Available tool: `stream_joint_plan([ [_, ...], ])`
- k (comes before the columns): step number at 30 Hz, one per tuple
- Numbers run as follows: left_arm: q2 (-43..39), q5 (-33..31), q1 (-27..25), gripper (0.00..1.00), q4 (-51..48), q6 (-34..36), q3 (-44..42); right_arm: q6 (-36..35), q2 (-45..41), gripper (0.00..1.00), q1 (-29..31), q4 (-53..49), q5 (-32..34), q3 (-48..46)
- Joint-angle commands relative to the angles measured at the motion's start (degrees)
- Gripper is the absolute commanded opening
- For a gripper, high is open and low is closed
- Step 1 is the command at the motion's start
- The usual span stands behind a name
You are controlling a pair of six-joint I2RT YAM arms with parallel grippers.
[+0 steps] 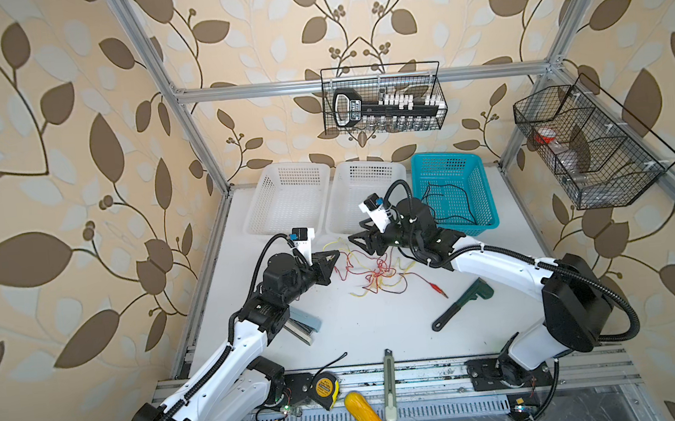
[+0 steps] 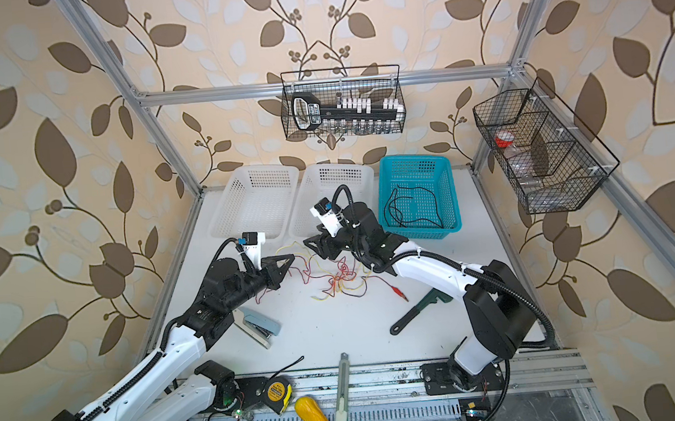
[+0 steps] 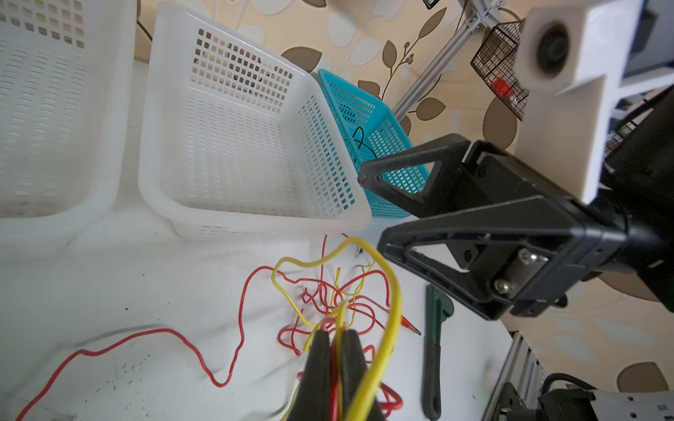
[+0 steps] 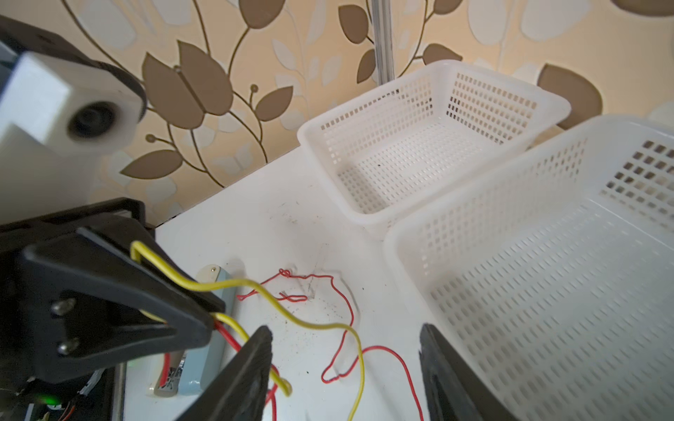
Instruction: Untangle the cables
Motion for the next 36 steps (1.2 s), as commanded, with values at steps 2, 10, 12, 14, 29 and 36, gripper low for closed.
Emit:
stream_joint_plan([
  [2,0.40,1.69,0.63,0.00,2.94,1.41,1.89,-3.01,2.44,0.65,1.60,0.33,-2.28,4.29],
  [10,0.10,0.69,0.63,0.00,2.06,1.59,2.18,-2.89,5.85,0.62,3.73,-0.54,-3.18,7.31],
  [12,-0.06,0.38,0.63,0.00,1.76,1.59,2.20,-2.63,5.72,0.61,3.92,-0.25,-2.79,6.71],
  [14,-0.21,-0.02,0.63,0.00,1.31,1.67,2.20,-2.21,5.07,0.61,3.95,0.36,-2.06,5.45],
  [29,0.17,-0.06,0.63,0.00,0.61,2.03,2.48,-4.46,1.08,0.60,4.70,0.22,0.36,0.68],
  [36,-0.23,0.32,0.63,0.00,0.44,2.03,2.67,-4.30,3.51,0.59,5.60,0.81,1.83,2.16],
])
